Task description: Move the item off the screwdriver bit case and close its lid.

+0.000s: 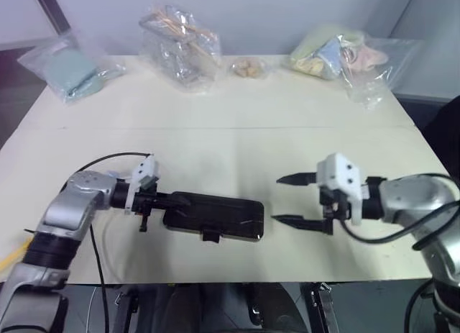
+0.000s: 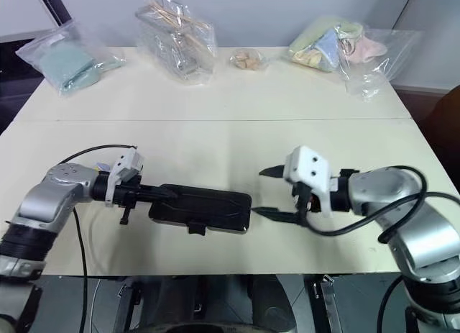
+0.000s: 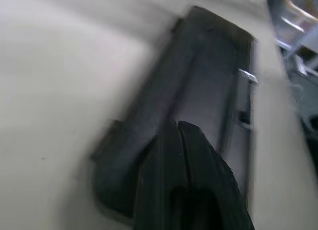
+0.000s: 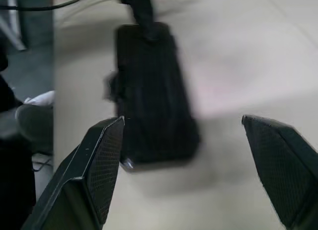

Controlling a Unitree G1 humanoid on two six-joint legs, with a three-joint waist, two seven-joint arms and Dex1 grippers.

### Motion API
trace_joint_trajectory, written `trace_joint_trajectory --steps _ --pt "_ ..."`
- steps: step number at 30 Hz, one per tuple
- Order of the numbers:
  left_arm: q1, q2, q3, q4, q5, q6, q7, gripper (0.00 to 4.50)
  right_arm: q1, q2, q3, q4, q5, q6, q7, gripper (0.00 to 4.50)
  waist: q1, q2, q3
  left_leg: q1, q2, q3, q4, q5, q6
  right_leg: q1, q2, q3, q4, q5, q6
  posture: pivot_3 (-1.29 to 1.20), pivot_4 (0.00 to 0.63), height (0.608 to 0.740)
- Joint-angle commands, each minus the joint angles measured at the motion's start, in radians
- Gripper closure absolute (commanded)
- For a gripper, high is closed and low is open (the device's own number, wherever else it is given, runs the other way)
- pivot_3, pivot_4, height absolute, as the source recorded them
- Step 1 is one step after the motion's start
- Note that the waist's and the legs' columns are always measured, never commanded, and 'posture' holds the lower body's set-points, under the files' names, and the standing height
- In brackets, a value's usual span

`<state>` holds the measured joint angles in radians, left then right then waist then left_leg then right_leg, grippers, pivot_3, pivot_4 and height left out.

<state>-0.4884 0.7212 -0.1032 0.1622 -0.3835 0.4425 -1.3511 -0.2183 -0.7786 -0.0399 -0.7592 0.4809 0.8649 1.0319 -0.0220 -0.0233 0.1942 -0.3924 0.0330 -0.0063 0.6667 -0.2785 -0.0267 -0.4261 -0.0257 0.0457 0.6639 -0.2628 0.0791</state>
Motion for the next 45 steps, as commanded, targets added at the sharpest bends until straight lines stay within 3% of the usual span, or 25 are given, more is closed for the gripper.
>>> trace_joint_trajectory --steps 1,4,7,13,22,26,35,39,41,45 --pt "-0.068 -0.011 0.032 0.042 0.006 -0.030 0.024 4.50 0.018 0.018 0.047 -0.064 0.020 -0.019 -0.059 1.41 0.004 0.000 0.000 0.000 0.000 0.000 0.000 0.000 0.000 0.000 0.000 0.000 0.000 0.000 0.000 0.00 0.150 0.737" --pt "-0.176 -0.037 -0.021 0.150 0.045 -0.079 -0.024 4.50 0.066 0.075 0.234 -0.080 -0.040 -0.041 -0.141 3.11 0.006 -0.001 -0.001 0.000 0.000 0.001 0.000 0.000 0.000 0.000 0.000 0.000 0.000 0.000 0.001 0.00 0.150 0.737" --pt "-0.246 -0.083 -0.108 0.257 0.110 -0.160 -0.109 4.50 0.059 0.140 0.435 -0.042 -0.149 -0.077 -0.226 4.48 0.006 -0.001 -0.001 0.000 0.000 0.000 -0.001 0.000 0.000 0.000 0.000 0.000 0.000 -0.001 0.001 0.00 0.150 0.737" --pt "-0.293 -0.197 -0.229 0.395 0.216 -0.325 -0.205 4.50 -0.019 0.237 0.674 0.075 -0.328 -0.073 -0.357 4.48 0.002 -0.002 -0.001 -0.001 0.000 0.001 0.000 0.000 0.000 -0.001 0.000 0.001 -0.001 -0.001 0.001 0.00 0.150 0.737" --pt "-0.349 -0.284 -0.273 0.526 0.289 -0.454 -0.256 4.50 -0.100 0.255 0.810 0.215 -0.595 -0.125 -0.489 4.48 0.002 -0.001 -0.001 0.000 0.000 0.000 0.000 0.000 0.000 -0.001 0.001 0.000 0.000 0.000 0.001 0.00 0.150 0.737" --pt "-0.336 -0.291 -0.287 0.513 0.282 -0.447 -0.263 4.50 -0.103 0.236 0.808 0.238 -0.687 -0.144 -0.532 4.48 0.002 -0.002 -0.001 0.000 0.000 0.000 0.000 0.000 0.000 0.000 0.001 0.000 0.001 0.000 0.001 0.00 0.150 0.737" --pt "-0.220 -0.238 -0.343 0.338 0.230 -0.377 -0.263 4.50 -0.106 0.233 0.776 0.283 -0.717 -0.189 -0.528 4.48 0.001 -0.001 -0.002 0.001 0.000 -0.001 0.000 0.000 0.000 0.000 0.001 0.000 0.001 0.000 0.001 0.00 0.150 0.737" --pt "-0.228 -0.255 -0.302 0.388 0.272 -0.405 -0.226 4.50 -0.061 0.260 0.708 0.236 -0.586 -0.155 -0.471 4.48 0.003 -0.001 -0.002 0.001 0.000 -0.001 0.000 0.000 0.000 0.000 0.001 0.000 0.001 0.000 0.001 0.00 0.150 0.737" --pt "-0.266 -0.259 -0.268 0.483 0.300 -0.444 -0.169 4.50 -0.013 0.268 0.624 0.157 -0.460 -0.092 -0.411 3.99 0.008 -0.001 -0.002 0.001 0.000 -0.001 0.000 0.000 0.000 0.000 0.001 0.000 0.001 0.000 0.001 0.00 0.150 0.737" --pt "-0.338 -0.219 -0.185 0.607 0.312 -0.518 -0.103 3.35 0.064 0.248 0.412 0.008 -0.194 0.065 -0.288 2.42 0.010 -0.003 -0.003 0.001 -0.001 -0.001 0.001 0.000 0.000 0.003 0.000 -0.001 0.000 0.000 0.001 0.00 0.150 0.737"
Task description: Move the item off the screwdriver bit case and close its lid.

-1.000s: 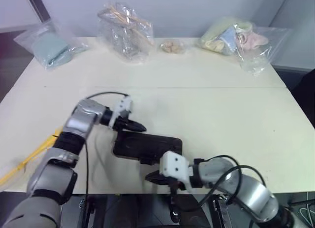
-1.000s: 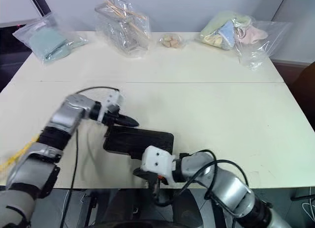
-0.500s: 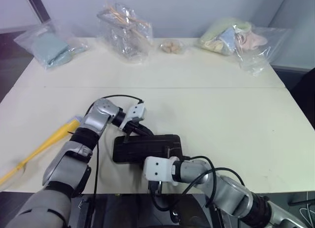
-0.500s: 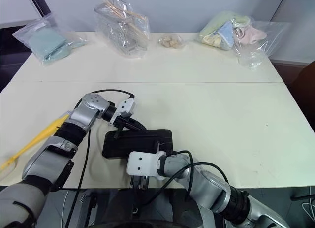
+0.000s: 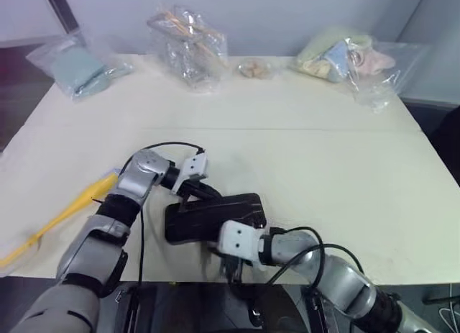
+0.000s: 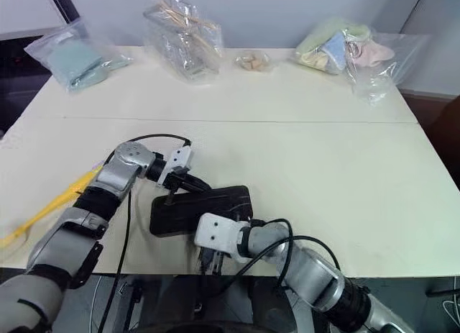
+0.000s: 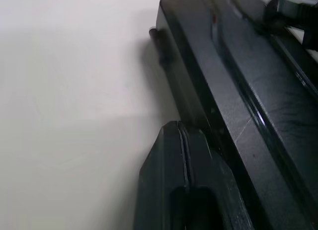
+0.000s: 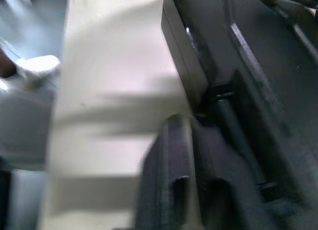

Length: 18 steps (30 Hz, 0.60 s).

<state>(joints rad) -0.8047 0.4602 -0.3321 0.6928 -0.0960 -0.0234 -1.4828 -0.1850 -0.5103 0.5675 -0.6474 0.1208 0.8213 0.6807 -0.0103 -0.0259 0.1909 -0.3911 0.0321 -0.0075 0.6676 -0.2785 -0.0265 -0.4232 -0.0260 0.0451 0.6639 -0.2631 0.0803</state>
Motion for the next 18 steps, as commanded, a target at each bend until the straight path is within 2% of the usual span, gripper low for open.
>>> trace_joint_trajectory --steps 1,4,5,7,10,12,15,18 --pt "-0.034 0.054 0.058 0.087 0.020 -0.059 0.034 2.84 0.038 -0.026 -0.242 -0.129 0.218 0.146 0.080 1.89 -0.009 0.000 0.000 0.000 0.000 0.000 0.000 0.000 0.000 0.000 0.000 0.000 0.000 0.000 0.000 0.00 0.150 0.737" --pt "-0.054 0.116 0.120 0.052 -0.031 -0.017 0.001 1.27 0.058 -0.102 -0.397 -0.180 0.351 0.212 0.149 0.33 -0.015 0.000 0.000 0.001 0.001 0.000 -0.001 0.000 0.000 -0.001 0.002 0.001 0.001 0.000 0.000 0.00 0.150 0.737" --pt "-0.048 0.151 0.147 0.007 -0.056 0.015 -0.018 0.86 0.067 -0.140 -0.466 -0.195 0.403 0.226 0.186 0.01 -0.013 0.000 0.000 0.001 0.001 -0.002 -0.001 0.000 0.000 -0.001 0.003 0.000 0.001 0.000 0.000 0.00 0.150 0.737" --pt "0.006 0.270 0.213 -0.183 -0.151 0.149 -0.088 0.03 0.081 -0.245 -0.635 -0.189 0.497 0.229 0.284 0.00 -0.012 0.000 0.001 -0.001 0.002 -0.002 -0.001 0.000 0.000 -0.003 0.004 0.000 0.001 0.000 -0.001 0.00 0.150 0.737" --pt "0.152 0.490 0.349 -0.548 -0.368 0.447 -0.124 0.03 0.065 -0.406 -0.825 -0.083 0.529 0.166 0.395 0.00 -0.035 0.000 0.002 -0.002 0.003 0.000 -0.002 0.000 0.000 -0.004 0.001 0.001 0.001 0.000 0.000 0.00 0.150 0.737" --pt "0.251 0.571 0.459 -0.695 -0.459 0.573 -0.095 0.03 0.051 -0.474 -0.880 0.003 0.532 0.130 0.435 0.00 -0.032 0.000 0.002 -0.001 0.002 0.000 -0.004 -0.001 0.001 -0.003 -0.001 0.001 0.000 0.000 0.000 0.00 0.150 0.737" --pt "0.429 0.646 0.637 -0.833 -0.512 0.659 -0.051 0.03 0.035 -0.548 -0.917 0.117 0.529 0.079 0.497 0.00 -0.024 0.003 0.002 0.001 0.002 0.001 -0.004 -0.001 0.001 -0.001 -0.002 0.001 -0.001 -0.002 0.001 0.00 0.150 0.737" --pt "0.610 0.668 0.794 -0.909 -0.505 0.679 -0.016 0.03 0.027 -0.592 -0.892 0.203 0.492 -0.004 0.539 0.00 -0.027 0.003 0.003 0.000 0.001 0.002 -0.004 -0.001 0.001 -0.001 -0.002 0.001 -0.002 -0.003 0.000 0.00 0.150 0.737"
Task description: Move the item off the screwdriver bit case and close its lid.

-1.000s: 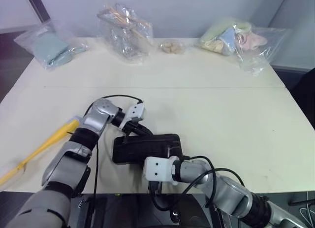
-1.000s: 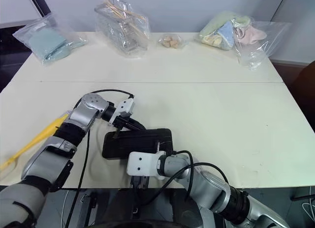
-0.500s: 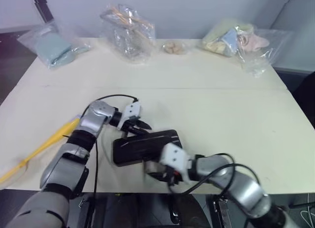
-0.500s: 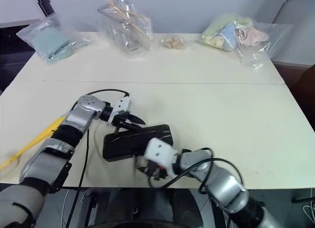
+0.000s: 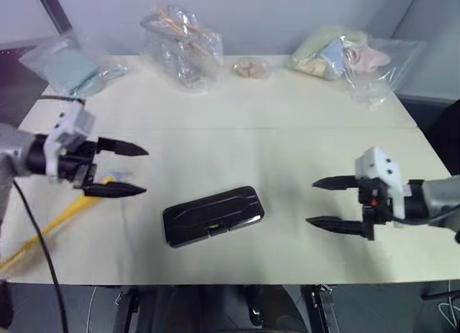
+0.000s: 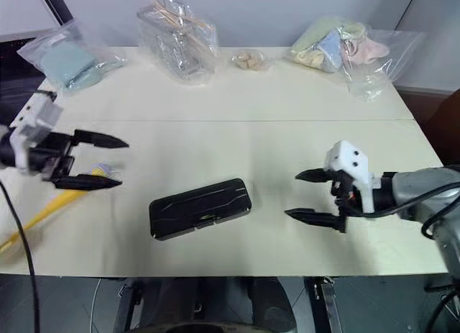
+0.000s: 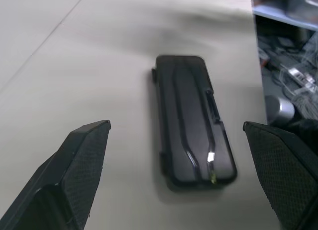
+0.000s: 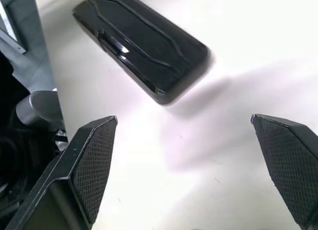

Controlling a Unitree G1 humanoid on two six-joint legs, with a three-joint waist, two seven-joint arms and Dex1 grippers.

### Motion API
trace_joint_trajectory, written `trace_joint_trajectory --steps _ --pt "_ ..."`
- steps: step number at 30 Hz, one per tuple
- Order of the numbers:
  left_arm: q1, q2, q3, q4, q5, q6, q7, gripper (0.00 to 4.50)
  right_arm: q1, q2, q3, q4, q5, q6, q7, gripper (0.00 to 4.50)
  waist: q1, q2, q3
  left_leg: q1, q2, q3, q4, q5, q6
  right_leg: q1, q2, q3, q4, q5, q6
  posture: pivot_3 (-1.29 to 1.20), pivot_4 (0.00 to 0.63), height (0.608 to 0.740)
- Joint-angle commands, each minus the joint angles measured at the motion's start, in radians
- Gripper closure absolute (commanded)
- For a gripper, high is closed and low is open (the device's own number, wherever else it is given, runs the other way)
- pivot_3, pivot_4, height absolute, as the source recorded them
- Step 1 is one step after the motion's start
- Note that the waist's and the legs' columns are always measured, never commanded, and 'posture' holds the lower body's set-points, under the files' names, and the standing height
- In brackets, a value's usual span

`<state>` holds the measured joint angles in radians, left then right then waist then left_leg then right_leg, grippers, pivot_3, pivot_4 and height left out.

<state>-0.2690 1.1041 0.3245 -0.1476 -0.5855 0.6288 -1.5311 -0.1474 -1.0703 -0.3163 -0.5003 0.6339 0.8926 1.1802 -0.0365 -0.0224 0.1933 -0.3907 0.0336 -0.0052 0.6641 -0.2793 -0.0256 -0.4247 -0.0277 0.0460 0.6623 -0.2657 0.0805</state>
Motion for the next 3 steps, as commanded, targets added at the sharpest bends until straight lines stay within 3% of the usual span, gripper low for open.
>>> trace_joint_trajectory --steps 1,3 --pt "0.121 0.020 0.176 -0.094 -0.016 0.036 0.051 0.03 -0.020 -0.035 0.011 0.081 -0.034 -0.101 0.042 0.00 -0.002 -0.001 0.001 0.000 0.000 0.000 0.000 0.000 0.000 0.000 0.000 0.000 0.000 0.000 0.000 0.00 0.150 0.737" --pt "0.198 0.007 0.228 -0.125 -0.012 0.036 0.080 0.03 -0.051 -0.024 0.051 0.119 -0.049 -0.135 0.036 0.00 -0.002 -0.002 0.001 0.000 0.000 0.000 0.000 0.000 0.000 0.000 0.001 0.000 0.000 -0.001 -0.002 0.00 0.150 0.737"
